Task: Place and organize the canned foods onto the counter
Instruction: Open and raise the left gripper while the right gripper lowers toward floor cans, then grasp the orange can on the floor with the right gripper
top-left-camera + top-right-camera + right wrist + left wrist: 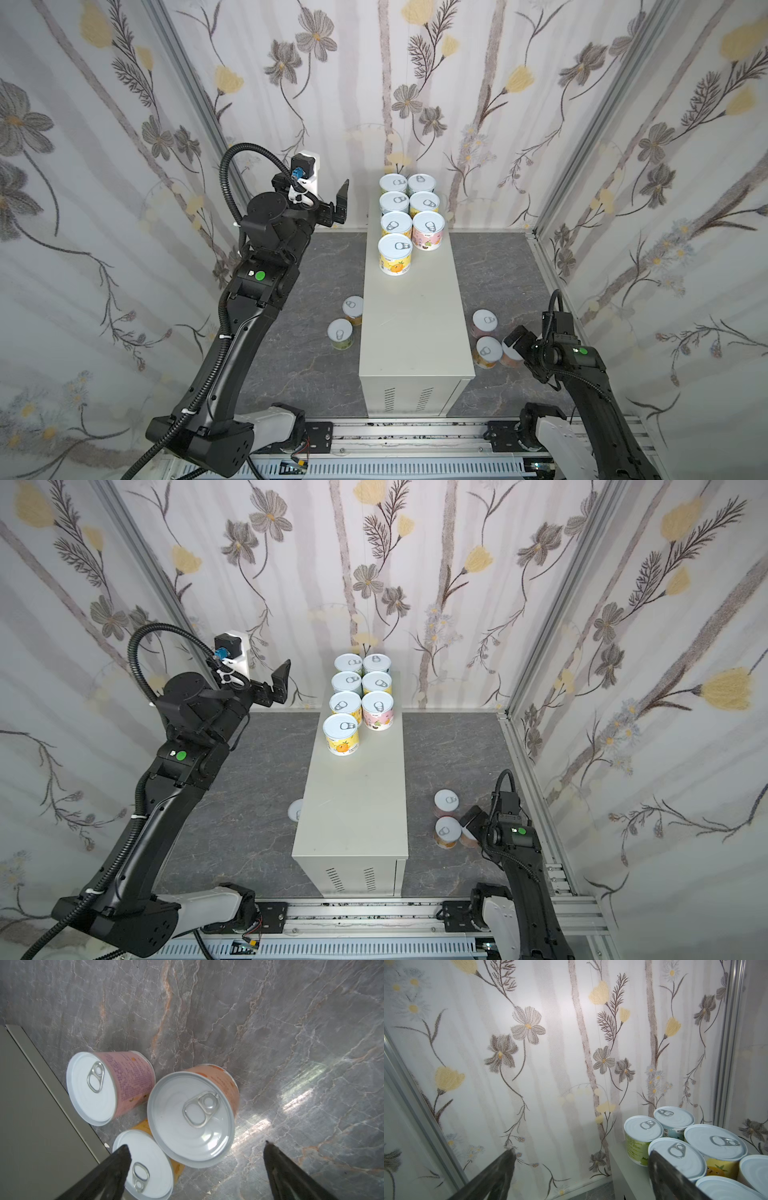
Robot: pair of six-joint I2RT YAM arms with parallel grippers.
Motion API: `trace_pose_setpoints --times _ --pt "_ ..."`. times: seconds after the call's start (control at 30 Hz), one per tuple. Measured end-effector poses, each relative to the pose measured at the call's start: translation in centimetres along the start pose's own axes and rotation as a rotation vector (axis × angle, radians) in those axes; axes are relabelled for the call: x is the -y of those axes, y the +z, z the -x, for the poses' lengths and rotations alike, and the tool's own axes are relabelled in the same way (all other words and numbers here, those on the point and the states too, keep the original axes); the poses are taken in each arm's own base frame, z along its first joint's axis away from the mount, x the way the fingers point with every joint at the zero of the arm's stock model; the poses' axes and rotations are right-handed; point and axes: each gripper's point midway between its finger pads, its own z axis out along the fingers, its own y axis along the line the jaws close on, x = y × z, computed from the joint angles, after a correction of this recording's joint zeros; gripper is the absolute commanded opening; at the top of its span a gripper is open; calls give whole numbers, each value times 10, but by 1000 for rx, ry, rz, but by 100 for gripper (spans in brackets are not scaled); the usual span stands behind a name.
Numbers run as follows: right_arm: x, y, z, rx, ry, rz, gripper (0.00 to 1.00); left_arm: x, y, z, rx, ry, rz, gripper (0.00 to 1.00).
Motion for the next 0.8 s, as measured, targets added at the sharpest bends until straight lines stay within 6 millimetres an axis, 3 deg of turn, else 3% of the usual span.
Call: trace_pose_setpoints --times 0.3,0.57,0.8 --pt "-8 16 6 -51 -7 -25 100 2 1 -6 -9 1 -16 100" --pt "-11 31 1 -101 -121 -115 99 2 3 -13 -22 3 -17 100" --pt "0 42 -5 -117 -162 -204 90 1 3 -17 -29 9 -15 100"
